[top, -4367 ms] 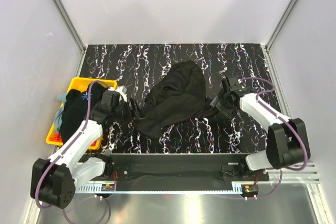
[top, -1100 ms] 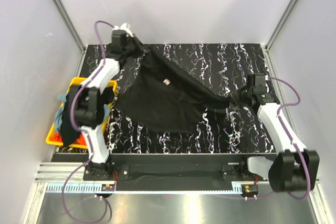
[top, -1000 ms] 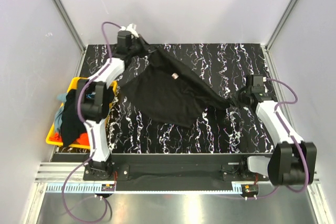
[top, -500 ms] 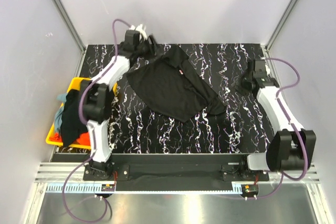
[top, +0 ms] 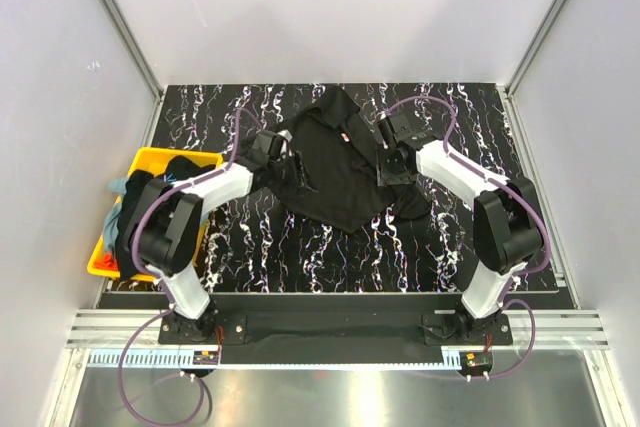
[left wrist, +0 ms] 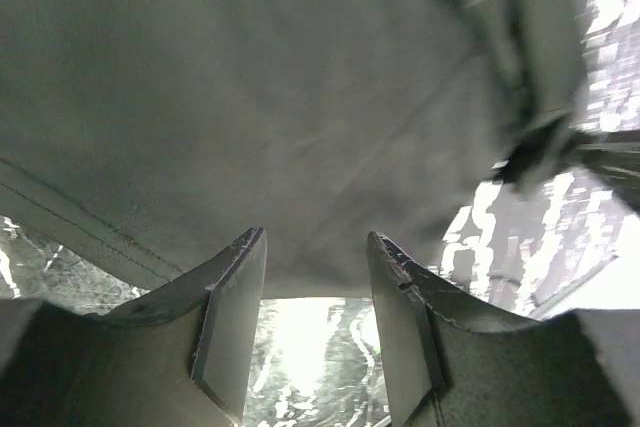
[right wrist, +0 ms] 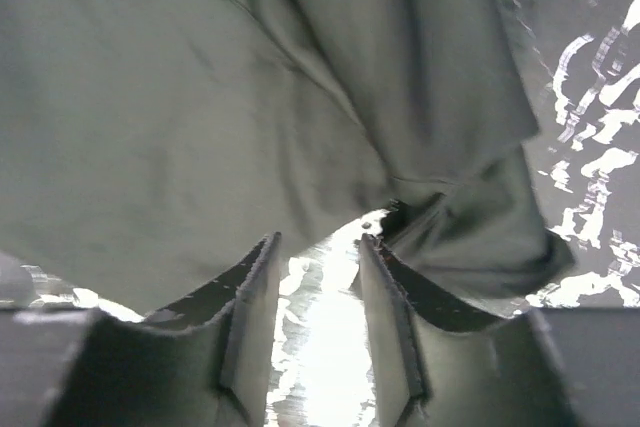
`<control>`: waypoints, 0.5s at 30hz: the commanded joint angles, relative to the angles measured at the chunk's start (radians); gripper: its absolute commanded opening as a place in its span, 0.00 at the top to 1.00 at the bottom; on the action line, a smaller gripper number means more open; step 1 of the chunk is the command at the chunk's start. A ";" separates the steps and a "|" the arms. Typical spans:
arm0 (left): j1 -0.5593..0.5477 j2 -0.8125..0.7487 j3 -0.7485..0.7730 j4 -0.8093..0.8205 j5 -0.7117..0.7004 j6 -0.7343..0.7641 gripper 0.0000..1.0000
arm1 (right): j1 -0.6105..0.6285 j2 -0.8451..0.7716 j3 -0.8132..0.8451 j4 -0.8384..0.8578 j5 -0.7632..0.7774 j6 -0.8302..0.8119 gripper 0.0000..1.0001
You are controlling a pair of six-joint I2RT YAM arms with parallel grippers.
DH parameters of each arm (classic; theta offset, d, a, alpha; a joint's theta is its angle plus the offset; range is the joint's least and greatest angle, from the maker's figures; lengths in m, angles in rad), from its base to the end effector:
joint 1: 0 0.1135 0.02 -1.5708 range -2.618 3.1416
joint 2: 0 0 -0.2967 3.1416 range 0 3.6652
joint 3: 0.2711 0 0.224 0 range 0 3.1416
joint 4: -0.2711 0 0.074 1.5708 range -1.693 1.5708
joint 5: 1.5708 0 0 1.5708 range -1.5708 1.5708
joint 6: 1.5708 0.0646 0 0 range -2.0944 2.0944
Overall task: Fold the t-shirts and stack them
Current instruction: Flatten the tshirt out
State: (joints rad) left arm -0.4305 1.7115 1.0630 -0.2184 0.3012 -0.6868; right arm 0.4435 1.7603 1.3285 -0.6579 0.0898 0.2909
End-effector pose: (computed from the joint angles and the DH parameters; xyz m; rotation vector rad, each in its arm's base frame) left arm 0.3170 -0.1667 0.2213 -0.1867 2.5717 -0.8324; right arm 0.3286 0.1497 0.2464 -0.1734 2.6529 0.1226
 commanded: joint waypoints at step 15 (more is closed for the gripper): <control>-0.056 0.053 0.002 -0.113 -0.289 0.010 0.48 | 0.024 0.042 -0.103 -0.068 0.303 0.019 0.75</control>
State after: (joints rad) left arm -0.4889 1.7718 1.0508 -0.2863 0.1196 -0.7033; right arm 0.4625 1.7821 1.1816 -0.7044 0.2535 0.2760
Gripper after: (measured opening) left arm 0.516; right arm 0.338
